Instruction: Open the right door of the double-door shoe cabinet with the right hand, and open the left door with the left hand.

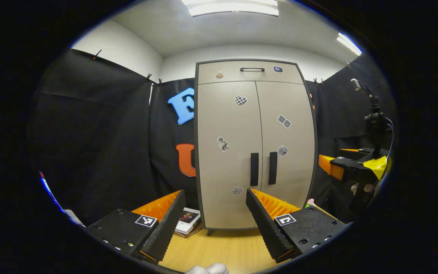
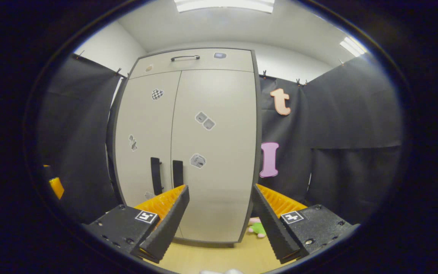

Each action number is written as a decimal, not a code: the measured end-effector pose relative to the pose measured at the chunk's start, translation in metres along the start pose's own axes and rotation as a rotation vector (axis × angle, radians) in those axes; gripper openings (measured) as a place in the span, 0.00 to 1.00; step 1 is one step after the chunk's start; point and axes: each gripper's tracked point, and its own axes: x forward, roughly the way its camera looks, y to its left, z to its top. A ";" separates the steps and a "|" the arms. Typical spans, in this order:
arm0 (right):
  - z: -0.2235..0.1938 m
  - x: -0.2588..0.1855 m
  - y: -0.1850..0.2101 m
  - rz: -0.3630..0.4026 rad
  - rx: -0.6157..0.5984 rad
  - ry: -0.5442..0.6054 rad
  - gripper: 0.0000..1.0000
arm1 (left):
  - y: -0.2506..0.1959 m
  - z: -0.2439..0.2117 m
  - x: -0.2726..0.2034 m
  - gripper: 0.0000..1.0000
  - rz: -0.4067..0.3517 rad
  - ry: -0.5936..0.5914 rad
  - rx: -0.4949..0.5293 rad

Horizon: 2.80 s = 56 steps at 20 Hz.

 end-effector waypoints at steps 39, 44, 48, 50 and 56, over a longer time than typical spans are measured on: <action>-0.056 0.106 0.074 0.096 0.013 0.178 0.20 | 0.046 -0.034 -0.029 0.97 0.083 0.069 -0.060; -0.056 0.048 0.027 0.106 0.038 0.169 0.18 | 0.022 -0.035 -0.041 0.96 0.051 0.073 -0.048; -0.058 0.007 -0.034 0.069 0.038 0.162 0.14 | 0.001 -0.028 -0.054 0.96 0.059 0.053 -0.046; -0.059 -0.001 -0.071 0.037 0.030 0.165 0.11 | -0.011 -0.026 -0.059 0.95 0.072 0.050 -0.047; -0.063 -0.003 -0.150 0.049 0.023 0.185 0.04 | -0.049 -0.012 -0.077 0.96 0.101 0.037 -0.040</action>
